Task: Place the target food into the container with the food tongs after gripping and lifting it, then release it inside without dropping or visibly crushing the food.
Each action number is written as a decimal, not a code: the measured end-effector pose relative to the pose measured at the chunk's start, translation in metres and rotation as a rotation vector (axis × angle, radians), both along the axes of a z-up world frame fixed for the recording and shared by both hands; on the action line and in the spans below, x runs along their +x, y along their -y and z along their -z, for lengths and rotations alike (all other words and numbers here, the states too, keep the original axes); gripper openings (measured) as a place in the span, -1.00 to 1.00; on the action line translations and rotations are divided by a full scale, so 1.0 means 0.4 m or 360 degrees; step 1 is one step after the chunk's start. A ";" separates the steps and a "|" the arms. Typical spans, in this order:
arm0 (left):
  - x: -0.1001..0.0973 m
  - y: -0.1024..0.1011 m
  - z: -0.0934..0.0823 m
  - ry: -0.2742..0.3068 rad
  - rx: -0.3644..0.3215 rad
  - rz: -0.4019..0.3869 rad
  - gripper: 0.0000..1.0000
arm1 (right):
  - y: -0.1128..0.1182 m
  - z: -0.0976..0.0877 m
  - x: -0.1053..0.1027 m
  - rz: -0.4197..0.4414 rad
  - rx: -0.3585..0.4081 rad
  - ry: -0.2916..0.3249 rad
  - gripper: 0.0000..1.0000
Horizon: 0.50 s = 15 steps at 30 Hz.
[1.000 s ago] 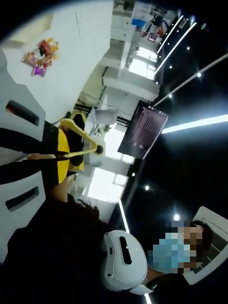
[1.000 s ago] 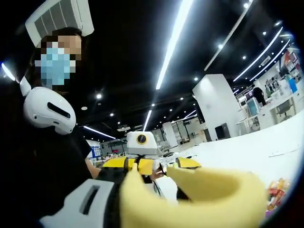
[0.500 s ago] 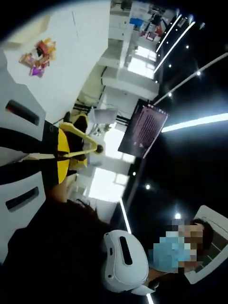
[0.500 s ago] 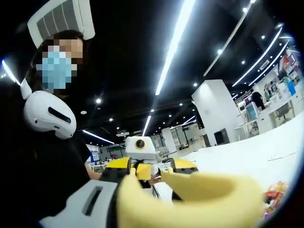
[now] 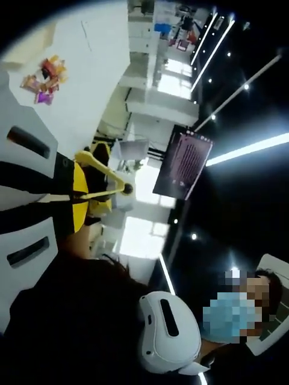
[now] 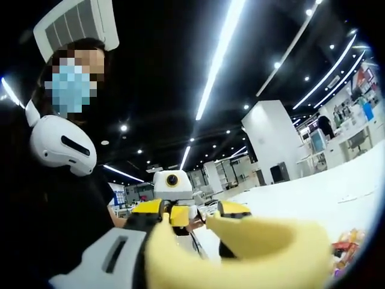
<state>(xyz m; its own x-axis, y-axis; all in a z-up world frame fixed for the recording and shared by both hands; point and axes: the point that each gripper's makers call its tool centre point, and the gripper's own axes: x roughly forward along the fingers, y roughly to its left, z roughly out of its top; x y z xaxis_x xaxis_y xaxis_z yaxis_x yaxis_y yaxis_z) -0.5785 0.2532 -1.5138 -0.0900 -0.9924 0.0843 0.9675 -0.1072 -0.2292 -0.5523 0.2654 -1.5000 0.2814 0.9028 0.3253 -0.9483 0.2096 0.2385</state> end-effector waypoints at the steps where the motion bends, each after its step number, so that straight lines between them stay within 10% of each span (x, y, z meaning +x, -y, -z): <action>1: 0.001 0.000 0.001 0.0004 0.0005 -0.0001 -1.00 | 0.000 0.001 0.000 0.0001 -0.0003 -0.0001 -0.29; 15: 0.023 0.001 -0.003 0.0088 -0.0042 -0.0088 -1.00 | 0.006 -0.004 0.011 0.0044 -0.0008 0.0007 -0.43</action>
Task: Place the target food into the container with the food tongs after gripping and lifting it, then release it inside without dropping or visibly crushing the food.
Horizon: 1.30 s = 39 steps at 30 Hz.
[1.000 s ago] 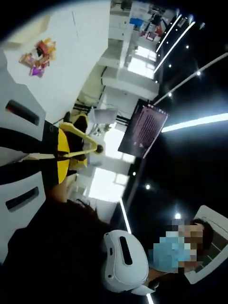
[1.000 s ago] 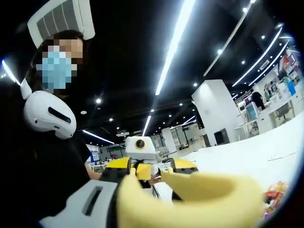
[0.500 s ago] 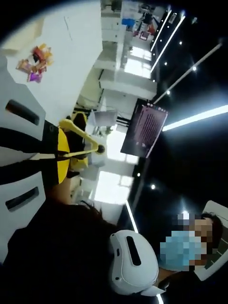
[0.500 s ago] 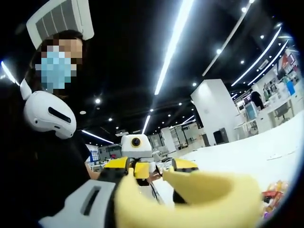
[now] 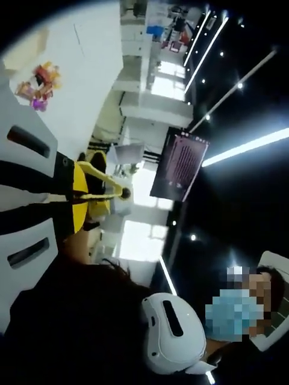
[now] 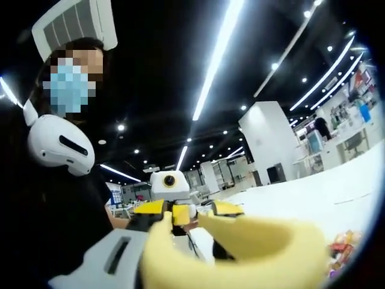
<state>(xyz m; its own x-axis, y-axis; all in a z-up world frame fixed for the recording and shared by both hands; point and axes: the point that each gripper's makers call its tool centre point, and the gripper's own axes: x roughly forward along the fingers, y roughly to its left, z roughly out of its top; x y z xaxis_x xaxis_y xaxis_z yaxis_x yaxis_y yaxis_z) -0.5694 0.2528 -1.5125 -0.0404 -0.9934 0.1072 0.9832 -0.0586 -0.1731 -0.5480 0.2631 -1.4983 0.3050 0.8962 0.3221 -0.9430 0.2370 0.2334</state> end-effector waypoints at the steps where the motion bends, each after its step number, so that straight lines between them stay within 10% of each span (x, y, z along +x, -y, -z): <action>1: 0.002 0.001 0.002 0.0019 -0.0001 -0.0023 -1.00 | 0.001 0.002 0.002 0.0007 -0.0006 -0.0004 -0.43; 25: 0.007 0.002 0.036 0.0120 0.0058 -0.0124 -0.99 | 0.034 0.055 0.028 -0.0006 -0.0126 -0.0126 -0.46; 29: -0.002 -0.001 0.036 -0.0097 0.0047 -0.0044 -1.00 | 0.027 0.053 0.019 -0.0021 -0.0166 -0.0078 -0.43; 39: 0.007 -0.008 0.034 -0.0239 0.0018 0.0011 -1.00 | 0.015 0.045 0.017 -0.0023 -0.0152 -0.0040 -0.43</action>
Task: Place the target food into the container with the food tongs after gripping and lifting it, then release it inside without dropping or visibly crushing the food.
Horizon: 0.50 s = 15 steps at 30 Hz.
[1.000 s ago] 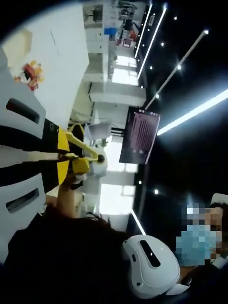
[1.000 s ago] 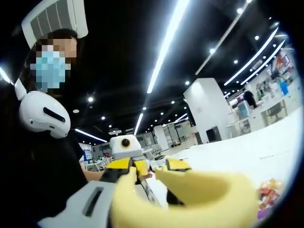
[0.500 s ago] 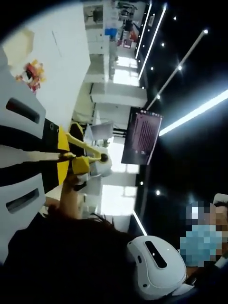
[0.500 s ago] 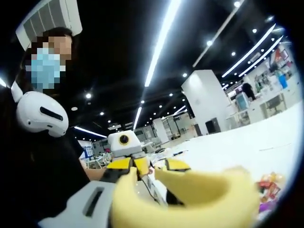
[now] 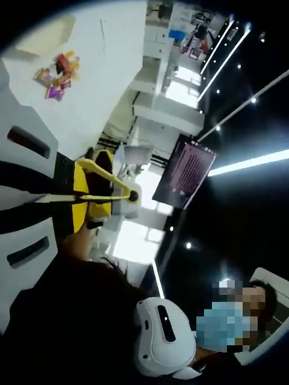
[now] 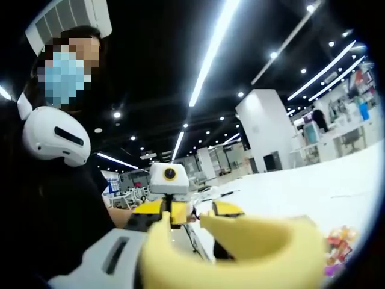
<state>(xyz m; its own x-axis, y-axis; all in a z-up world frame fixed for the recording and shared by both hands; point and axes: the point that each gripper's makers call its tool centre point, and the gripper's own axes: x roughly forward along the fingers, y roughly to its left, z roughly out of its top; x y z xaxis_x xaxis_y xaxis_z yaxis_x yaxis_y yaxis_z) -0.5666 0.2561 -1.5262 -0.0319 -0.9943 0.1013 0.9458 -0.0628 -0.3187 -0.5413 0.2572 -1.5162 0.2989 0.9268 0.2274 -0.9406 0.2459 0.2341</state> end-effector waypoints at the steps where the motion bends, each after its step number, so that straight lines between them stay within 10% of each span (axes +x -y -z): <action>1: 0.002 0.000 0.000 0.0023 0.0003 -0.0010 -1.00 | -0.004 -0.002 -0.002 0.0010 -0.0005 0.0023 -0.46; 7: 0.012 0.010 0.010 0.0343 0.0080 -0.0148 -0.99 | 0.006 0.009 0.010 0.0072 -0.0042 0.0014 -0.50; 15: 0.030 -0.018 0.101 0.0360 0.0273 -0.0300 -0.75 | 0.025 0.053 0.028 0.0150 -0.0138 -0.0035 -0.50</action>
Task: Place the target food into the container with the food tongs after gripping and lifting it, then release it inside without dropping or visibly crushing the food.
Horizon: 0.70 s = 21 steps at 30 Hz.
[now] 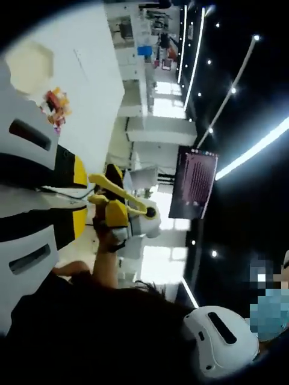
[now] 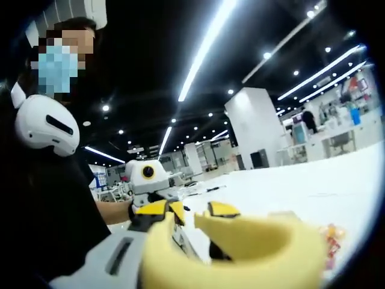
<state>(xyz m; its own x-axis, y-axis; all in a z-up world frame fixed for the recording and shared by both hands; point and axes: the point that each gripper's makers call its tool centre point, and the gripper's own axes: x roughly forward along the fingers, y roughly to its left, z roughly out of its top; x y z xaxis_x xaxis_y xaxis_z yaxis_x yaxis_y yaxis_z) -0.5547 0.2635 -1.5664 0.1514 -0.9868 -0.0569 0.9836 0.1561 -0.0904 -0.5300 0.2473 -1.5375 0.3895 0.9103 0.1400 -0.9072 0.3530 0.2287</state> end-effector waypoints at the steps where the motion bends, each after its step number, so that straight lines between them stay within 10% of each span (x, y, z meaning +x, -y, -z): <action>1: 0.009 -0.013 0.014 -0.0006 0.0014 -0.0057 -0.68 | 0.003 0.009 0.004 0.0021 -0.0030 -0.0004 -0.51; 10: 0.093 -0.162 0.189 0.0127 0.0355 -0.0584 -0.16 | -0.024 0.069 0.006 0.0073 -0.0257 -0.0009 -0.53; 21: 0.121 -0.286 0.306 0.0097 0.0552 -0.0832 0.10 | -0.055 0.111 0.015 0.0044 -0.0418 0.0012 -0.53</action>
<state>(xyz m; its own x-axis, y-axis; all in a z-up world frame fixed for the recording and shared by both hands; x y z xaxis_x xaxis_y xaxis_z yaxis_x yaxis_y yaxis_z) -0.5062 0.3778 -1.6887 0.6219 -0.7073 -0.3362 0.7711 0.6278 0.1057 -0.5238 0.2692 -1.5818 0.4144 0.9049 -0.0968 -0.8979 0.4239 0.1190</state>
